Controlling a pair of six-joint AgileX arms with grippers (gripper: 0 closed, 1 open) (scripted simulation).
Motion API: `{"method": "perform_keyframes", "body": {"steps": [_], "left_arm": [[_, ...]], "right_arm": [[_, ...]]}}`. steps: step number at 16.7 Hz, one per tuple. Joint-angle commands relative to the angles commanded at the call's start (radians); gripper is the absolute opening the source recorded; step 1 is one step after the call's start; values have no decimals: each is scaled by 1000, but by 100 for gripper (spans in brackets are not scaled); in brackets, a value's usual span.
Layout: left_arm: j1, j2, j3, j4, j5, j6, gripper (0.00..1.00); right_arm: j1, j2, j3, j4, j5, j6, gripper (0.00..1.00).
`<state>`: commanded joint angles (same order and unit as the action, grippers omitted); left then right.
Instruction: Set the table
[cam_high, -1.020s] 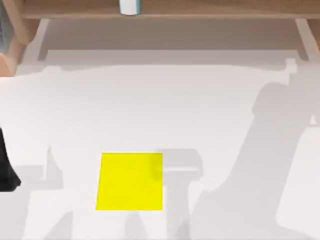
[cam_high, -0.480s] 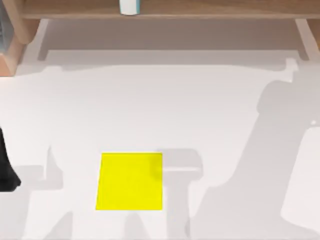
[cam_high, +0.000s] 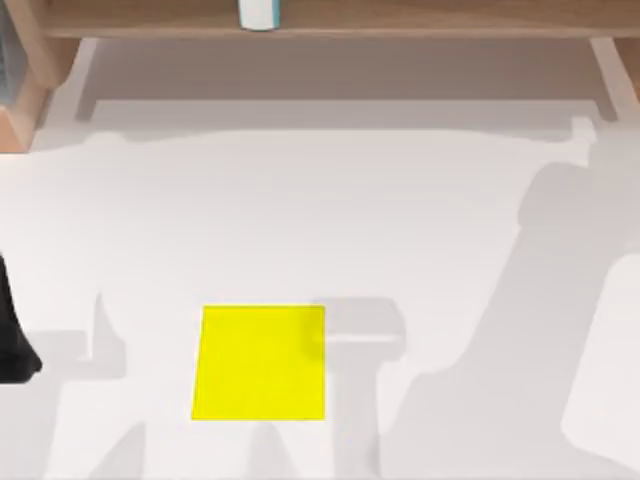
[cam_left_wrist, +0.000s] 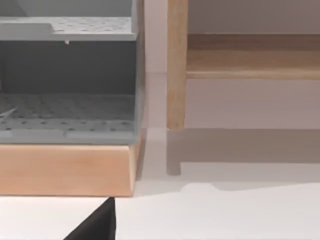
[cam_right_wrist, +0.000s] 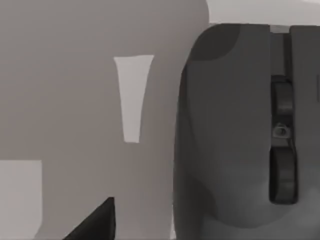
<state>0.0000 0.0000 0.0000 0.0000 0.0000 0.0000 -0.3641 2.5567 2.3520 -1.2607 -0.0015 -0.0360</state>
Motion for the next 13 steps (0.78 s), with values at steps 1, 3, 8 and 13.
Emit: {"method": "perform_keyframes", "body": {"steps": [1,3,8,13], "left_arm": [[0,0,0,0,0,0,100],[0,0,0,0,0,0,100],[0,0,0,0,0,0,100],[0,0,0,0,0,0,100]], "right_arm": [[0,-1,-5,4,0,0,100],[-1,-3,-15,12,-1,-1,100],[-1,6,-28,39,2,1,100],[3,34,-36,69,2,3,100]]}}
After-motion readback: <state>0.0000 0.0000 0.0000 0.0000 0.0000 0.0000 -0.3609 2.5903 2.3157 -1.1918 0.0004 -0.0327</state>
